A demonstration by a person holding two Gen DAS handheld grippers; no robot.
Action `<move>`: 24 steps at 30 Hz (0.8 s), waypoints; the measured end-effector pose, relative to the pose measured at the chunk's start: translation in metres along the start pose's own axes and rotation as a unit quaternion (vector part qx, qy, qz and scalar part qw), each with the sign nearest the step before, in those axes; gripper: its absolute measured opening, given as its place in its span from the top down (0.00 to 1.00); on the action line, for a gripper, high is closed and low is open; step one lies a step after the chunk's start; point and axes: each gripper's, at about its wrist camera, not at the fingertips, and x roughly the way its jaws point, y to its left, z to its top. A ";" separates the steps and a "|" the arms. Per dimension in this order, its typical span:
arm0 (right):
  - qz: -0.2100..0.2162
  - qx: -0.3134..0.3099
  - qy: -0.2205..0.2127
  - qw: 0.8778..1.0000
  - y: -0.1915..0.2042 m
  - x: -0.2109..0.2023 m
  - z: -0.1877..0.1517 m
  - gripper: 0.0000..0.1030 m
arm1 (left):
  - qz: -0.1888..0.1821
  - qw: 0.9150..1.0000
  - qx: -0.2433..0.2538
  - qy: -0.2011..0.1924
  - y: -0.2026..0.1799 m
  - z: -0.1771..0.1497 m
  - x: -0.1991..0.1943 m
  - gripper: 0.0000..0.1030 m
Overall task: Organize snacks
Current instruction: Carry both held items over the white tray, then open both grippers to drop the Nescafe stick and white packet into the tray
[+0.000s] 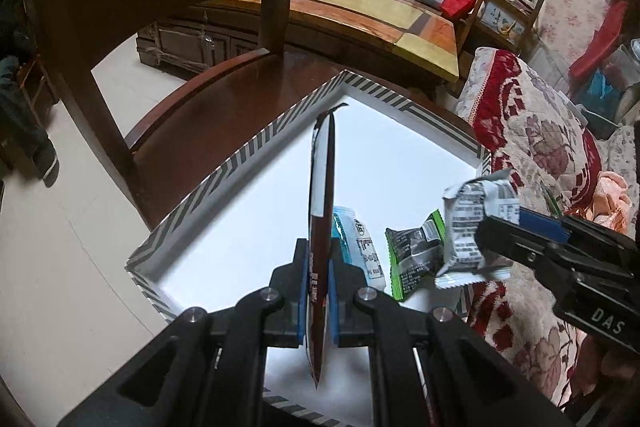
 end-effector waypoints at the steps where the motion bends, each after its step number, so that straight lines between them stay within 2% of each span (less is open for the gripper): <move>1: 0.000 -0.001 0.001 1.000 0.000 0.003 0.001 0.68 | 0.001 1.000 0.000 0.001 0.000 0.000 0.001 0.91; 24: -0.002 -0.011 0.054 0.998 0.002 0.074 0.026 0.68 | 0.011 1.000 -0.006 0.024 0.004 0.001 0.026 0.91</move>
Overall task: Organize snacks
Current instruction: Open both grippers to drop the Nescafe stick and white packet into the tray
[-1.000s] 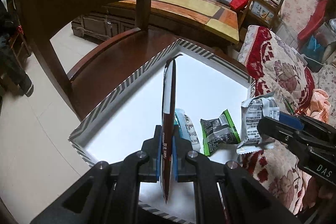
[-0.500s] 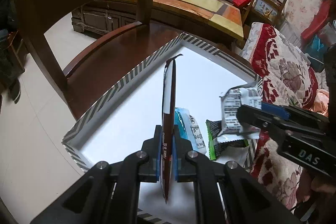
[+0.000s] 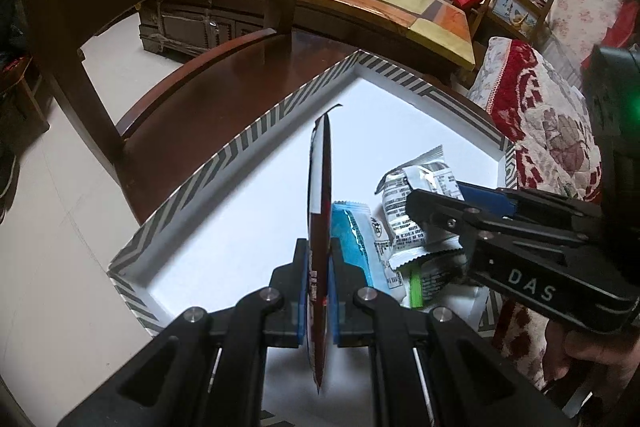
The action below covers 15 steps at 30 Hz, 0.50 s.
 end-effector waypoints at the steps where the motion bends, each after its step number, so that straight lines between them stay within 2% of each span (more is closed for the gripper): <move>1: 0.001 0.001 0.002 1.000 -0.001 0.002 0.001 0.68 | 0.001 1.000 0.000 0.000 0.000 0.000 0.001 0.90; 4: 0.010 0.008 0.007 1.000 -0.004 0.007 0.001 0.67 | 0.010 1.000 -0.001 0.002 0.000 0.001 0.002 0.89; 9: 0.024 0.029 -0.016 0.999 -0.010 -0.011 -0.003 0.64 | 0.022 0.999 -0.024 0.005 0.006 0.000 0.002 0.85; 11: 0.025 0.031 -0.019 0.999 -0.011 -0.019 -0.006 0.64 | 0.026 0.999 -0.031 0.004 0.007 -0.001 0.001 0.76; 13: 0.027 0.033 -0.027 0.999 -0.011 -0.027 -0.010 0.63 | 0.028 0.999 -0.036 0.002 0.008 -0.003 -0.003 0.46; 15: 0.028 0.036 -0.031 0.998 -0.011 -0.033 -0.015 0.63 | 0.023 0.999 -0.041 -0.010 0.008 -0.004 -0.009 0.38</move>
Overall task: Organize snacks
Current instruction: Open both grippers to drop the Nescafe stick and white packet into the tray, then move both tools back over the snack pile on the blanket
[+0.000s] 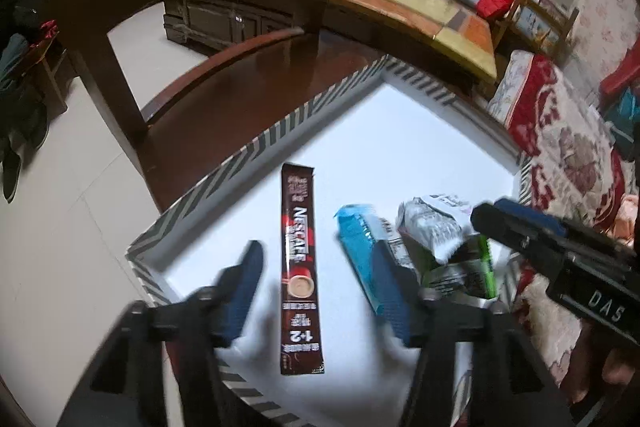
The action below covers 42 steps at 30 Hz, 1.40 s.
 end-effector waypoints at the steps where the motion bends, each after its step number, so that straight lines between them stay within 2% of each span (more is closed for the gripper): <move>1: 0.003 0.001 -0.001 1.000 0.000 -0.002 -0.002 0.63 | 0.003 1.000 0.001 -0.004 0.000 -0.001 -0.003 0.37; 4: 0.001 0.005 -0.002 1.000 0.000 -0.009 -0.009 0.63 | 0.015 1.000 0.009 -0.008 -0.003 -0.001 -0.007 0.34; 12: -0.002 0.020 -0.021 1.000 -0.012 -0.040 -0.029 0.63 | 0.017 0.999 0.022 -0.033 -0.020 -0.003 -0.028 0.22; 17: -0.009 0.025 -0.040 0.999 -0.022 -0.070 -0.045 0.63 | -0.005 0.997 0.054 -0.047 -0.046 -0.008 -0.042 0.20; 22: -0.023 0.034 -0.054 0.998 -0.035 -0.097 -0.066 0.63 | -0.040 0.995 0.073 -0.054 -0.072 -0.011 -0.053 0.13; 26: -0.038 0.051 -0.065 0.996 -0.053 -0.118 -0.086 0.63 | -0.043 0.993 0.094 -0.061 -0.095 -0.017 -0.058 0.10; 35: -0.075 0.118 -0.079 0.987 -0.108 -0.159 -0.143 0.63 | -0.071 0.985 0.147 -0.048 -0.153 -0.035 -0.060 0.09; 42: -0.105 0.164 -0.083 0.977 -0.149 -0.179 -0.176 0.63 | -0.094 0.978 0.182 -0.027 -0.193 -0.048 -0.053 0.09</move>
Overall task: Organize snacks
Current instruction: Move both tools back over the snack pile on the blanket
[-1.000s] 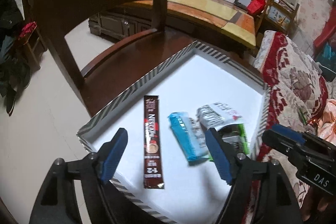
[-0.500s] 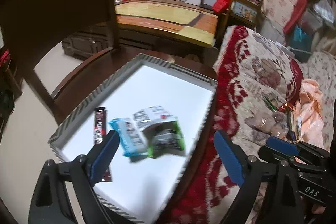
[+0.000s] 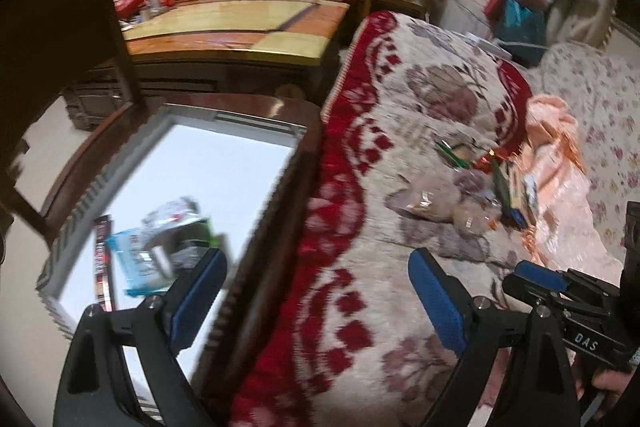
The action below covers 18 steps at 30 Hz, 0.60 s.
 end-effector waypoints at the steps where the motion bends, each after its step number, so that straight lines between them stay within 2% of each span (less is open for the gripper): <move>1: -0.004 0.006 -0.001 1.000 -0.007 -0.001 -0.002 0.63 | -0.003 1.000 0.002 0.002 -0.004 0.000 0.002 0.09; 8: -0.014 0.040 0.001 0.999 -0.038 0.000 -0.009 0.62 | -0.016 0.999 0.019 0.020 -0.028 0.007 0.019 0.09; 9: -0.014 0.045 0.003 0.999 -0.041 0.001 -0.009 0.58 | -0.018 0.999 0.019 0.022 -0.031 0.008 0.021 0.09; 10: -0.013 0.049 0.004 0.999 -0.043 0.002 -0.009 0.48 | -0.020 0.999 0.020 0.024 -0.033 0.008 0.023 0.09; 11: -0.012 0.052 0.002 0.999 -0.044 0.003 -0.009 0.46 | -0.021 0.999 0.021 0.027 -0.035 0.009 0.025 0.09; 18: -0.010 0.063 -0.001 0.998 -0.050 0.006 -0.007 0.46 | -0.033 0.998 0.022 0.043 -0.048 0.013 0.040 0.09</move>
